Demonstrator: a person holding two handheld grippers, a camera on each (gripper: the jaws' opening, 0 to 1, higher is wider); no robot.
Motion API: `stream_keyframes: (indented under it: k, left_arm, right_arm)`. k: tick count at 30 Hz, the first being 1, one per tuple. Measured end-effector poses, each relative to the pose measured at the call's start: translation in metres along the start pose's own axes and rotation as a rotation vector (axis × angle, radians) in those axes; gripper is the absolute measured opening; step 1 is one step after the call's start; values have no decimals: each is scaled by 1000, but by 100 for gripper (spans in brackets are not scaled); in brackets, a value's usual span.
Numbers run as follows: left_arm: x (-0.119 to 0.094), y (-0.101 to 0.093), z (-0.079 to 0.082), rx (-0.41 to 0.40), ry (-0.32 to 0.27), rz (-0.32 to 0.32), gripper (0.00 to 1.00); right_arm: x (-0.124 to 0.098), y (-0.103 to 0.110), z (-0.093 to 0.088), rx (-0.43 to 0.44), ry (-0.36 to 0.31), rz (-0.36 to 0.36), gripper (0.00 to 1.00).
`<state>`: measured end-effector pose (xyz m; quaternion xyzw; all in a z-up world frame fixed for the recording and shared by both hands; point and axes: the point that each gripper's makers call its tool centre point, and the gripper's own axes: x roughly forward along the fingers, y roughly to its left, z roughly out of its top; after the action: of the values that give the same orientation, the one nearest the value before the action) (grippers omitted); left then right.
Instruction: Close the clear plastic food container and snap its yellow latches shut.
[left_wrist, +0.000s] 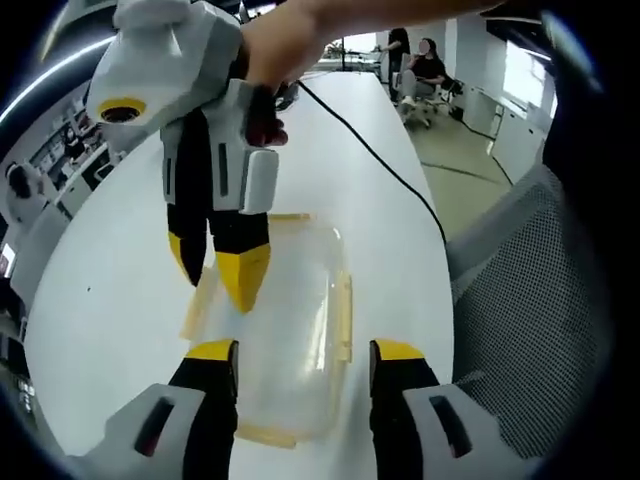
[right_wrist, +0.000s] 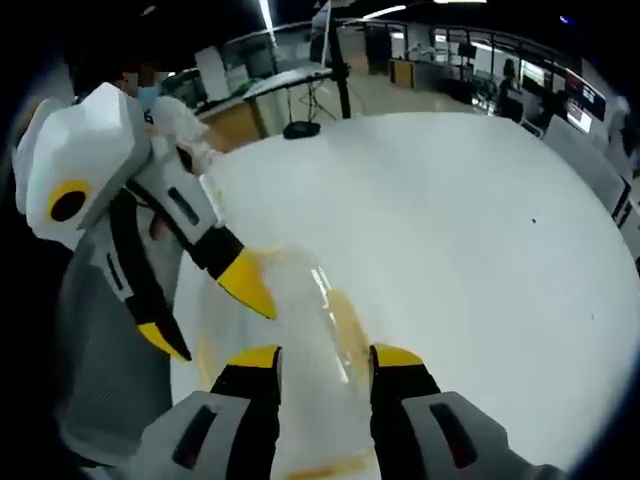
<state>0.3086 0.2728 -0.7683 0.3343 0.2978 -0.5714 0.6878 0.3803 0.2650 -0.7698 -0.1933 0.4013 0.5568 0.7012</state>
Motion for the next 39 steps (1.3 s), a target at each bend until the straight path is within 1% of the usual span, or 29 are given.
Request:
stream_keyframes:
  k: [3, 4, 6, 8, 10, 14, 16, 17, 18, 20, 21, 23, 24, 25, 26, 27, 28, 30, 32, 33, 34, 35, 36, 37, 38, 39]
  left_arm:
    - [0, 0, 0, 2, 3, 4, 51]
    - [0, 1, 0, 2, 4, 4, 51]
    - [-1, 4, 1, -20, 3, 5, 49]
    - [-1, 4, 1, -19, 3, 8, 48]
    - [0, 2, 1, -5, 5, 8, 49]
    - [0, -1, 1, -7, 11, 1, 52]
    - [-1, -1, 1, -29, 29, 7, 51]
    - [-1, 0, 2, -53, 34, 9, 51]
    - [-1, 0, 2, -54, 36, 10, 51]
    - [-1, 2, 2, 0, 48, 26, 51]
    - [-2, 1, 5, 10, 43, 20, 51]
    - [-5, 5, 12, 5, 23, 36, 51]
    - [-5, 7, 15, 5, 16, 45, 51]
    - [-5, 9, 15, 5, 17, 56, 51]
    - [-4, 10, 15, 8, 21, 60, 51]
    - [-2, 9, 15, 11, 24, 61, 52]
    - [0, 7, 13, 20, 33, 57, 51]
    - [3, 4, 11, 44, 53, 59, 51]
    - [5, 1, 14, 64, 48, 65, 52]
    - [6, 0, 14, 63, 50, 62, 52]
    - [8, -1, 12, 63, 59, 58, 52]
    - [8, 0, 9, 65, 80, 61, 52]
    - [9, 2, 7, 73, 88, 69, 51]
    - [9, 3, 5, 77, 92, 73, 51]
    - [9, 3, 5, 73, 91, 73, 51]
    - [9, 2, 7, 60, 85, 71, 51]
  right_arm:
    - [-2, 1, 0, 20, 4, 30, 35]
    - [-3, 1, 0, 21, 15, 36, 35]
    - [-5, -1, -3, 5, 41, 35, 35]
    - [-7, -2, -5, -9, 58, 36, 35]
    - [-8, -1, -5, -17, 64, 44, 35]
    - [-10, 0, -4, -19, 63, 58, 35]
    - [-9, -1, -2, -12, 63, 67, 34]
    - [-8, -1, -2, -14, 74, 72, 34]
    - [-7, -2, -2, -20, 83, 75, 34]
    - [-6, -4, -2, -31, 105, 81, 33]
    - [-6, -4, -2, -30, 119, 92, 31]
    - [-5, -2, -2, -27, 150, 124, 25]
    - [-4, -6, -1, -32, 154, 115, 26]
    - [-3, -5, 0, -33, 164, 130, 27]
    - [-2, -5, 1, -40, 164, 141, 27]
    - [1, -1, 8, -81, 131, 174, 26]
    - [1, 0, 9, -91, 134, 183, 25]
    - [4, -3, 10, -80, 165, 181, 25]
    - [6, 0, 10, -71, 189, 200, 25]
    - [6, 2, 12, -101, 188, 212, 25]
    - [8, 1, 13, -106, 193, 212, 25]
    - [9, 2, 13, -115, 199, 219, 24]
    - [9, 3, 13, -137, 200, 231, 24]
    - [10, 2, 10, -150, 220, 240, 25]
    - [10, 2, 7, -137, 246, 248, 26]
    - [9, 4, 1, -97, 282, 268, 25]
